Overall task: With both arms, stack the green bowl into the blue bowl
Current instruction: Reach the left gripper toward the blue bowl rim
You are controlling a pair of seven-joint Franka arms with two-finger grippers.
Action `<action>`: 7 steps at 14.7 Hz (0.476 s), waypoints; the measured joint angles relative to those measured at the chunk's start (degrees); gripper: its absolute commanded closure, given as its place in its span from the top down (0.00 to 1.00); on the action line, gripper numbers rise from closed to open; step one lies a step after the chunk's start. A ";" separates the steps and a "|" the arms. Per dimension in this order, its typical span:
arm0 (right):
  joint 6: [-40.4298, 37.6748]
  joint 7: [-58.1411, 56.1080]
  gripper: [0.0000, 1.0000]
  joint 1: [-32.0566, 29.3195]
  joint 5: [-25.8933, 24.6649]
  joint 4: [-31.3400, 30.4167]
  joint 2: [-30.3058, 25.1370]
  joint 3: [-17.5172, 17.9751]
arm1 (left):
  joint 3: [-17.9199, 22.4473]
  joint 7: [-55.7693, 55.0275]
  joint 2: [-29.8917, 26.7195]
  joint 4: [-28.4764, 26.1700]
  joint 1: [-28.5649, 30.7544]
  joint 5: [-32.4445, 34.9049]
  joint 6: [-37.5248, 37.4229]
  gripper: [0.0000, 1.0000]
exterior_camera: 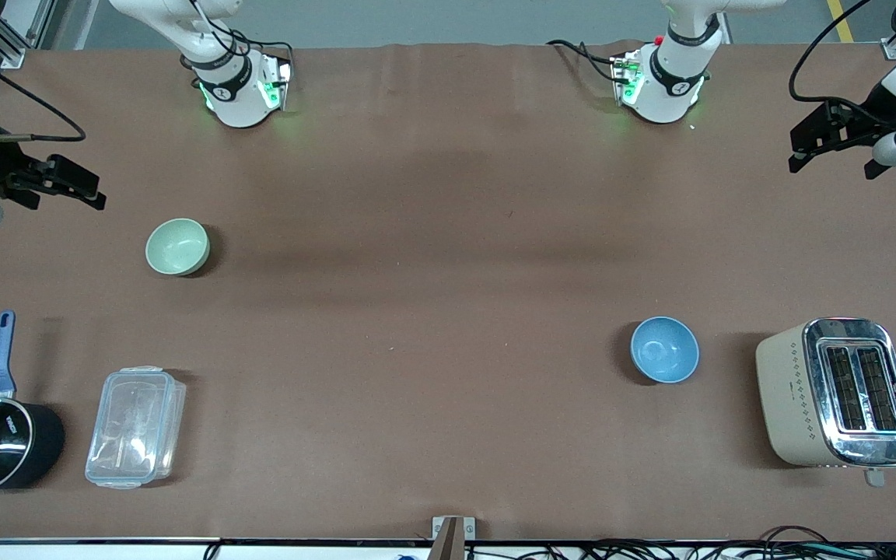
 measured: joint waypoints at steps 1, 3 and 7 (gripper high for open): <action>-0.09 0.00 1.00 -0.08 0.00 0.00 0.00 -0.01 | 0.00 0.00 0.15 0.11 0.00 0.00 0.00 1.00; -0.47 0.00 1.00 -0.40 0.00 0.00 0.00 -0.01 | 0.00 0.00 0.34 0.23 0.00 0.00 0.00 1.00; -0.84 0.00 1.00 -0.63 0.00 0.00 0.00 -0.02 | -0.03 -0.01 3.78 0.49 -0.17 0.00 0.17 1.00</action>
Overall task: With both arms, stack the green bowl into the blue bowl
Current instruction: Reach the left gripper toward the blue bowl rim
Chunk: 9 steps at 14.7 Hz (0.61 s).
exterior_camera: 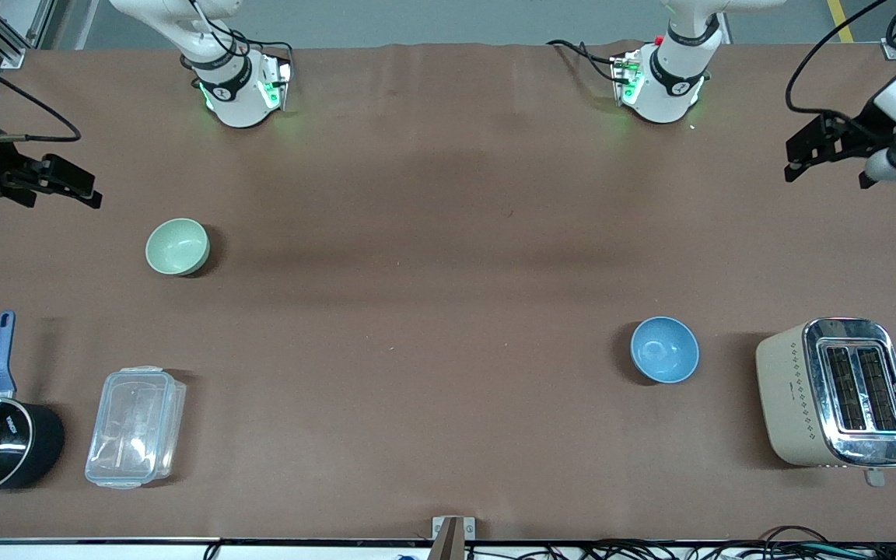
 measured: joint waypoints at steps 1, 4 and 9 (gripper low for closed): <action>-0.04 0.00 1.00 -0.01 0.00 0.00 0.00 0.00 | -0.02 0.00 2.19 0.05 -0.15 0.00 0.85 1.00; -0.17 0.00 1.00 -0.02 0.00 0.00 0.00 0.00 | -0.15 -0.03 10.40 0.12 -0.48 0.00 6.80 1.00; -0.17 -0.43 1.00 -0.59 0.00 0.02 0.00 -0.01 | -0.11 -1.35 21.21 -2.21 -0.24 0.00 20.19 1.00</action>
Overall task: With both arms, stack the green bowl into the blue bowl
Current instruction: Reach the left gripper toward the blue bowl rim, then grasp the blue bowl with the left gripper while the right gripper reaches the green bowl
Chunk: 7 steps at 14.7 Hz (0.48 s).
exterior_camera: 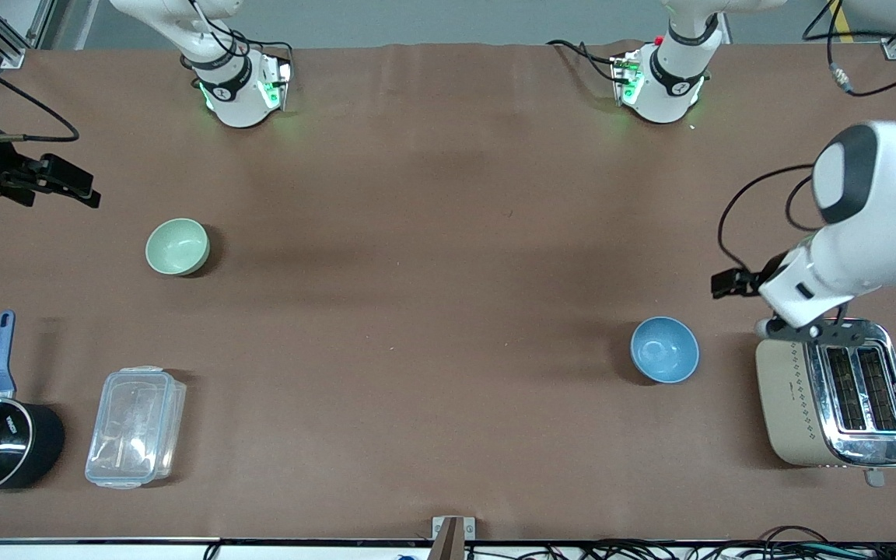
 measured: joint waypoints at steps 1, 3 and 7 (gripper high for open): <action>-0.02 -1.14 1.00 -0.60 0.00 -0.03 0.00 0.00 | 0.00 -0.58 1.11 -2.03 0.00 0.00 4.35 1.00; -0.05 -4.70 0.99 -3.03 0.00 -0.75 0.07 -0.05 | 0.06 -0.92 2.83 -7.43 0.14 0.00 14.31 0.94; 3.16 -8.37 0.98 -8.17 0.04 -6.72 0.54 -0.15 | 0.13 -0.96 7.71 -12.96 1.81 0.00 26.74 0.69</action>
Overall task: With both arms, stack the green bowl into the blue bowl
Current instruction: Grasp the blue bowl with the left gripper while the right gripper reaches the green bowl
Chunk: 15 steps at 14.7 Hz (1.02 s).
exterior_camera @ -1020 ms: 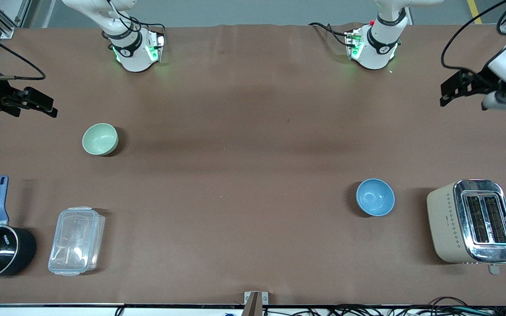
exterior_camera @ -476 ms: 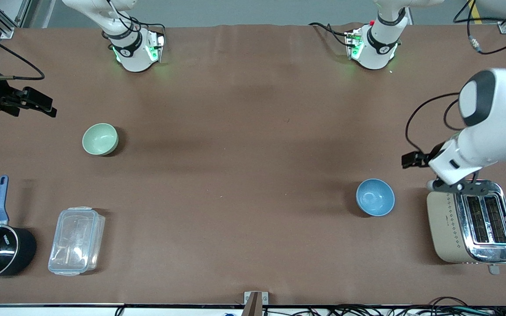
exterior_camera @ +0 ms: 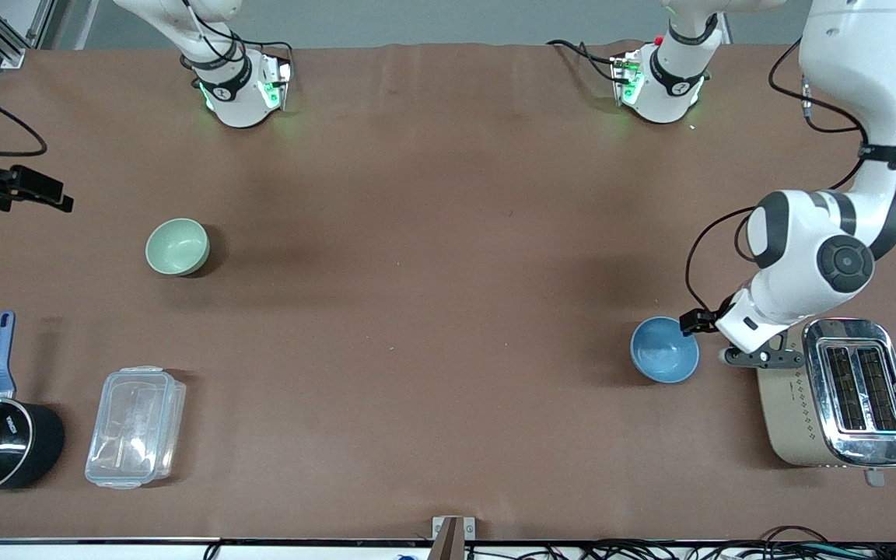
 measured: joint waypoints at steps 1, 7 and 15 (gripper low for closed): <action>2.48 -1.98 0.98 -1.28 0.00 -2.41 0.15 -0.04 | 0.03 0.00 1.36 -0.05 0.26 0.00 1.64 0.61; 20.95 -13.60 0.97 -8.26 0.01 -19.17 0.62 -0.25 | 0.00 -0.01 5.75 0.19 1.02 0.00 6.19 0.07; 38.70 -13.74 0.96 -8.44 0.04 -32.80 4.40 -0.02 | -8.24 -9.14 4.52 1.72 0.79 -0.10 6.03 0.01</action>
